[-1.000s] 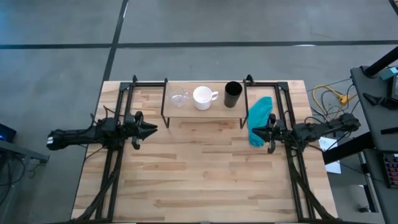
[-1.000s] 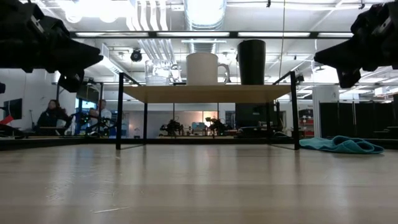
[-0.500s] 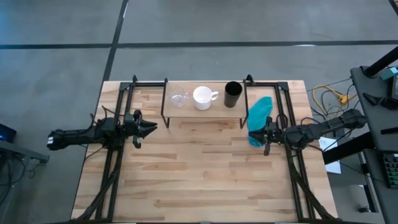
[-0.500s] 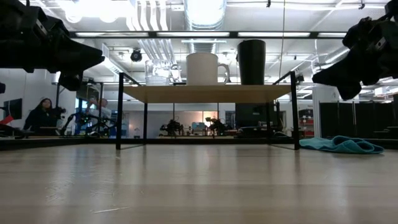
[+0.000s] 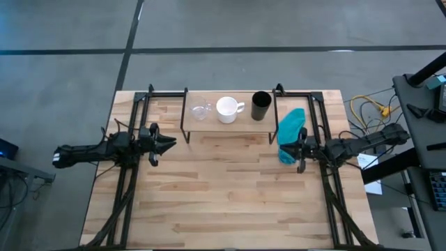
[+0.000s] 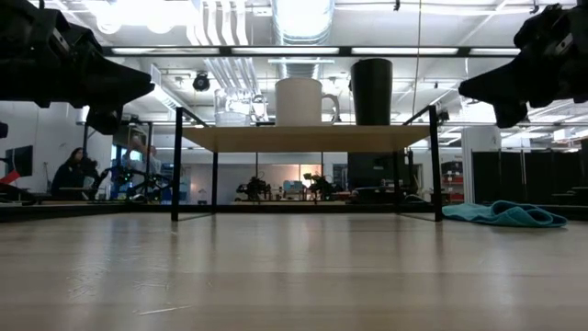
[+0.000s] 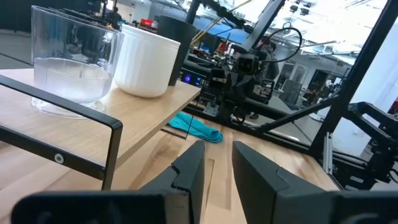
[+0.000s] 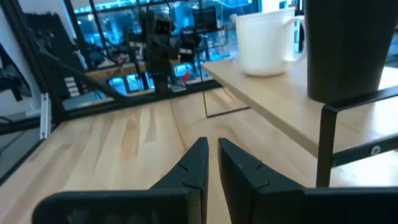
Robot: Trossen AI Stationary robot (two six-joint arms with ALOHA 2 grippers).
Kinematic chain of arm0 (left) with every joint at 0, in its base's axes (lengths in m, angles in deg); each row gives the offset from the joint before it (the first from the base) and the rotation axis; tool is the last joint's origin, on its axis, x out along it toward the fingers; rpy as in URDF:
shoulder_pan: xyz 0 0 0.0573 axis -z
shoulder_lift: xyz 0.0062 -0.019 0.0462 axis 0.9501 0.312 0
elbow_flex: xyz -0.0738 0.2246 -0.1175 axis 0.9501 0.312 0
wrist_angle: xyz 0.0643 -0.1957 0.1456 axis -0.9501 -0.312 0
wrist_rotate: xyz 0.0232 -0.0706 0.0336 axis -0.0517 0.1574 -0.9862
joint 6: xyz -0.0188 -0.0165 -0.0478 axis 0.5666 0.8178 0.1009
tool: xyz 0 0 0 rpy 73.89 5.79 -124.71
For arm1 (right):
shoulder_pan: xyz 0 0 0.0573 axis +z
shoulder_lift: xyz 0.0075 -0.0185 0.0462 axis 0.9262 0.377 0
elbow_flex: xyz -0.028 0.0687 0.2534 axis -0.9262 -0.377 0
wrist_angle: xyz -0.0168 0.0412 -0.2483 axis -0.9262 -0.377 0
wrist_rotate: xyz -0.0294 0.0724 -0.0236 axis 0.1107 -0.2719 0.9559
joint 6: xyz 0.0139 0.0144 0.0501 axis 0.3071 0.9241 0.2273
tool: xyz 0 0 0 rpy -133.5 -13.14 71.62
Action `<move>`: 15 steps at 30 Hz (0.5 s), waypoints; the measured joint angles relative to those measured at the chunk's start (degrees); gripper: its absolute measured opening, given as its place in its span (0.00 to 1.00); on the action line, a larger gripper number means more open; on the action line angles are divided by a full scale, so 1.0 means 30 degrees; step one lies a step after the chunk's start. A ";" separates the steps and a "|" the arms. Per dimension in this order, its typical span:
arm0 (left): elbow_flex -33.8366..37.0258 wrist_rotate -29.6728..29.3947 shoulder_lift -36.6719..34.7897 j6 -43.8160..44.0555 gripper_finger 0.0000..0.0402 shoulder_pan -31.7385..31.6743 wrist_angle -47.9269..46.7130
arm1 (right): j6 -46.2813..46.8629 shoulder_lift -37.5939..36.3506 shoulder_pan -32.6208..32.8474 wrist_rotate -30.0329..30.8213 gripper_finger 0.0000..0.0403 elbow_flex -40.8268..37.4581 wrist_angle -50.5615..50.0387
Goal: Stack small to large cups/mugs on shelf
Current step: Return to Home Position
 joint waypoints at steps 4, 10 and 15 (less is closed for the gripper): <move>0.0000 0.0000 0.0044 0.0000 0.17 0.0000 -0.0007 | 0.0094 -0.0763 0.0007 -0.0250 0.08 0.0000 -0.0718; 0.0015 0.0000 0.0044 0.0000 0.17 0.0000 -0.0007 | 0.0042 -0.1760 0.0015 -0.1164 0.08 0.0004 -0.1725; 0.0022 0.0002 0.0046 0.0000 0.17 0.0000 -0.0007 | -0.0687 -0.2394 0.0015 -0.1227 0.08 0.0007 -0.2245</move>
